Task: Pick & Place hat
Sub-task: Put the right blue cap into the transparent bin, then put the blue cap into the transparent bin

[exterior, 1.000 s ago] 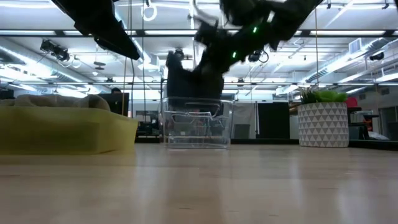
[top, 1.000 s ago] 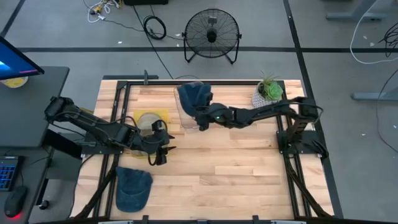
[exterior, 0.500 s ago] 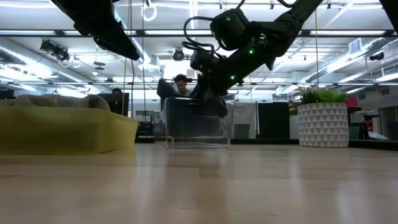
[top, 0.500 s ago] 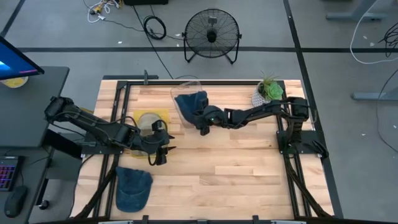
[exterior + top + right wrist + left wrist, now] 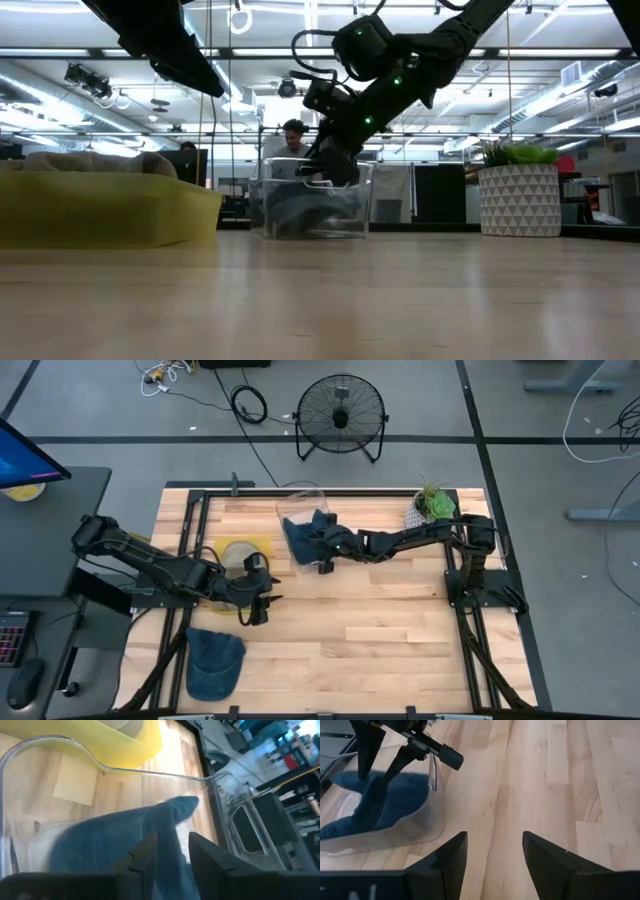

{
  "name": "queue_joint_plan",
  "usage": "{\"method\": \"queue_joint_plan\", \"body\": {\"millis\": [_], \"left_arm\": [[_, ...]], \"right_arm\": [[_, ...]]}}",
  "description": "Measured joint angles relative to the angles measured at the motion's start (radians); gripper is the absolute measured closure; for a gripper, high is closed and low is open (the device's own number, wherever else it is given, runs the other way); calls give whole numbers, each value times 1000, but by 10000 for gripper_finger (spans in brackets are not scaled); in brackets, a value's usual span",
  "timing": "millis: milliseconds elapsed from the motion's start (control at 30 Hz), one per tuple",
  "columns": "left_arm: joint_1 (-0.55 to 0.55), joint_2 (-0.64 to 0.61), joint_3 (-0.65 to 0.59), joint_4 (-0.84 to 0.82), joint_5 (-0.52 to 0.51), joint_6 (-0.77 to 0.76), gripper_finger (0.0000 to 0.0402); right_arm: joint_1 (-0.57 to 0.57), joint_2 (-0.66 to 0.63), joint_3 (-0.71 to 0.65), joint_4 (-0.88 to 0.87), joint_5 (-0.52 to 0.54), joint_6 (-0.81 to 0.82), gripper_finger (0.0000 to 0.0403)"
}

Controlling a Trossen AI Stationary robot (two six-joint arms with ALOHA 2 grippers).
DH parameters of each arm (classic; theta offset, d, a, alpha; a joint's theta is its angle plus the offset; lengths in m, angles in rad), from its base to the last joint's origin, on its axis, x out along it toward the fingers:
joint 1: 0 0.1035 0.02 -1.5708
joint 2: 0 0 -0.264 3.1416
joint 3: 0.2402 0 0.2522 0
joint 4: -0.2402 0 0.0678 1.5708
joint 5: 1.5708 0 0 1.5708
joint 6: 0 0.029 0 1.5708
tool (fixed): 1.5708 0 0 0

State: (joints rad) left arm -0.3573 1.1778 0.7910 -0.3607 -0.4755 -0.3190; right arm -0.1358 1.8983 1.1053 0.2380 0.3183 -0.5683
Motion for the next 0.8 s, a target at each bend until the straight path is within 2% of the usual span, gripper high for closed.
{"method": "queue_joint_plan", "body": {"millis": [167,300,433,600,800], "left_arm": [[-25,-16,42,-70,55,-31,207],[-83,-16,144,-254,92,-119,207],[-155,-15,201,-374,161,-210,207],[-272,-11,187,-402,253,-449,207],[-436,32,145,-408,287,-717,207]], "right_arm": [[43,4,100,-151,27,44,263],[95,4,181,-296,95,67,255],[156,2,230,-351,146,87,254],[220,1,248,-354,161,81,254],[267,0,250,-358,163,88,254]]}}
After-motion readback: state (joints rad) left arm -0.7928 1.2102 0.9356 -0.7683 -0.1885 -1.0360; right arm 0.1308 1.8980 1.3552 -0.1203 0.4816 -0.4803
